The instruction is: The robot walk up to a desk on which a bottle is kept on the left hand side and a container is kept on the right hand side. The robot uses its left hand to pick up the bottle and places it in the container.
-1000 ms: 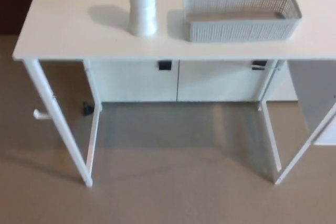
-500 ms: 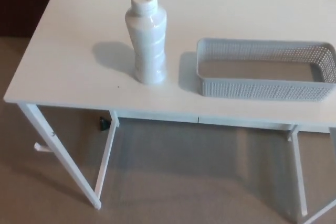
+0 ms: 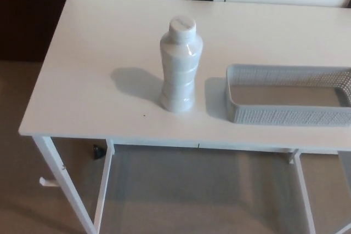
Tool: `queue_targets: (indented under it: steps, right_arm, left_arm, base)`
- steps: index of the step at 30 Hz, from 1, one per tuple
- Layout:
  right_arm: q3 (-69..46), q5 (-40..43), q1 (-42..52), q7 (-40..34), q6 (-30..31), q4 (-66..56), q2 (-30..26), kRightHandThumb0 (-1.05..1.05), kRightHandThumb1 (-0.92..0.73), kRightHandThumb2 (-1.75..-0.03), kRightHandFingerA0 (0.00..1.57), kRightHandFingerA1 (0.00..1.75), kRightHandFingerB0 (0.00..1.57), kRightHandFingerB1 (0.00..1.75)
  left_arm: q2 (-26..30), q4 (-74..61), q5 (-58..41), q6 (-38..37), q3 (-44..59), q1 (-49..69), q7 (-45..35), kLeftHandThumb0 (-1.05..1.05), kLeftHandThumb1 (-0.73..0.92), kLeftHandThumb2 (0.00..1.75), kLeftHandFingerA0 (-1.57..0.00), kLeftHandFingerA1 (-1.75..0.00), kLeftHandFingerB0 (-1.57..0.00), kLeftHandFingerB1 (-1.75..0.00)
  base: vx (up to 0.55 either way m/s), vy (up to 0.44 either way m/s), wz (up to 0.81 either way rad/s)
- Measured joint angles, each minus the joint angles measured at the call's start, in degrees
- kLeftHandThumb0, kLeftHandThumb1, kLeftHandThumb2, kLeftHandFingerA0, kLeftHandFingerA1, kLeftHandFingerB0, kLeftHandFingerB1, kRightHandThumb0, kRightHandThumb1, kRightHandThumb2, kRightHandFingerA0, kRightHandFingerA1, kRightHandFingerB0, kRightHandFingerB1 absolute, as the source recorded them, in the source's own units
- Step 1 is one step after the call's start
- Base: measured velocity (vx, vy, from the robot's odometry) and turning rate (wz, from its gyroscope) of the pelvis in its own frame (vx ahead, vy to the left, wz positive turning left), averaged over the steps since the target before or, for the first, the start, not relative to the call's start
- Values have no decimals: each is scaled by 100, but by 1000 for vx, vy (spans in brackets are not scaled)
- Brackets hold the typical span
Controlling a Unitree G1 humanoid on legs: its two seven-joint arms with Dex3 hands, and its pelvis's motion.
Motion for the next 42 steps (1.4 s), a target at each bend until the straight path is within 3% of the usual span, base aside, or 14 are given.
queue_targets:
  steps: [12, 16, 17, 20, 21, 22, 24, 29, 30, 32, 33, 39, 41, 42]
  right_arm:
    - [-3, -25, -102, -44, -74, 262, -55, -61, -35, -78, 36, 59, 28, 50]
    - [35, -41, -73, -70, -80, 162, -52, -61, -35, -77, 34, 58, 30, 51]
    - [50, -48, -68, -81, -81, 117, -52, -59, -46, -55, 36, 54, 34, 43]
    - [66, -57, -55, -100, -83, 66, -52, -60, -35, -78, 35, 61, 30, 52]
    - [72, -61, -75, -106, -88, 92, -36, -58, -47, -55, 40, 58, 36, 44]
    - [72, -61, -75, -106, -88, 92, -36, -58, -36, -79, 37, 62, 30, 53]
    - [98, -64, -87, -109, -115, 108, -29, -58, -36, -79, 36, 62, 29, 52]
    - [159, -107, -55, -134, -125, 26, -19, -57, -49, -55, 40, 57, 38, 44]
    - [171, -125, -56, -144, -126, 25, -19, -57, -37, -80, 39, 63, 31, 53]
    - [183, -155, -56, -158, -125, 11, -18, -58, -37, -81, 38, 63, 31, 53]
    - [183, -167, -57, -166, -125, -18, -19, -58, -49, -55, 40, 60, 36, 45]
    - [177, -175, -71, -173, -125, -1, -25, -59, -37, -79, 36, 62, 29, 51]
    - [170, -174, -88, -163, -126, 66, -31, -58, -48, -55, 40, 60, 37, 45]
    - [170, -174, -90, -159, -126, 78, -33, -59, -36, -81, 38, 64, 30, 53]
  left_arm:
    - [-123, 166, 263, -49, -644, 118, -21, -17, 54, 56, -36, -34, -29, -31]
    - [-236, -7, 352, -51, -874, 230, -9, -22, 55, 59, -30, -34, -27, -32]
    - [-268, -87, 369, -51, -924, 257, -13, -22, 55, 59, -30, -33, -27, -32]
    - [-305, -278, 408, -50, -1010, 317, -18, -21, 55, 59, -29, -33, -27, -32]
    - [-304, -353, 413, -45, -1030, 312, -20, -20, 56, 59, -29, -33, -28, -32]
    - [-304, -353, 413, -45, -1030, 312, -20, -20, 57, 60, -27, -33, -25, -31]
    - [-309, -441, 418, -42, -1050, 366, -32, -20, 56, 60, -29, -33, -26, -32]
    - [-289, -525, 417, -41, -1058, 384, -45, -22, 56, 60, -28, -33, -26, -32]
    - [-289, -562, 417, -41, -1060, 394, -57, -22, 55, 59, -29, -33, -27, -32]
    - [-290, -599, 417, -41, -1064, 412, -69, -21, 55, 60, -29, -33, -26, -32]
    - [-291, -605, 418, -41, -1069, 412, -71, -22, 55, 59, -30, -33, -27, -32]
    - [-292, -559, 417, -40, -1069, 420, -75, -21, 56, 59, -29, -33, -27, -32]
    - [-293, -561, 417, -38, -1069, 438, -76, -22, 55, 59, -30, -34, -27, -32]
    - [-293, -560, 417, -38, -1069, 447, -76, -21, 55, 59, -30, -34, -28, -32]
  base:
    - [-16, -163, 0]
    - [8, -19, -6]
    - [0, 0, 0]
    - [10, 125, -2]
    - [-27, 15, 69]
    - [0, 0, 0]
    - [82, 113, -2]
    - [61, 84, 8]
    - [159, 13, 5]
    - [83, -20, 7]
    - [0, 0, 0]
    - [-37, -34, 4]
    - [0, 0, 0]
    - [0, 0, 0]
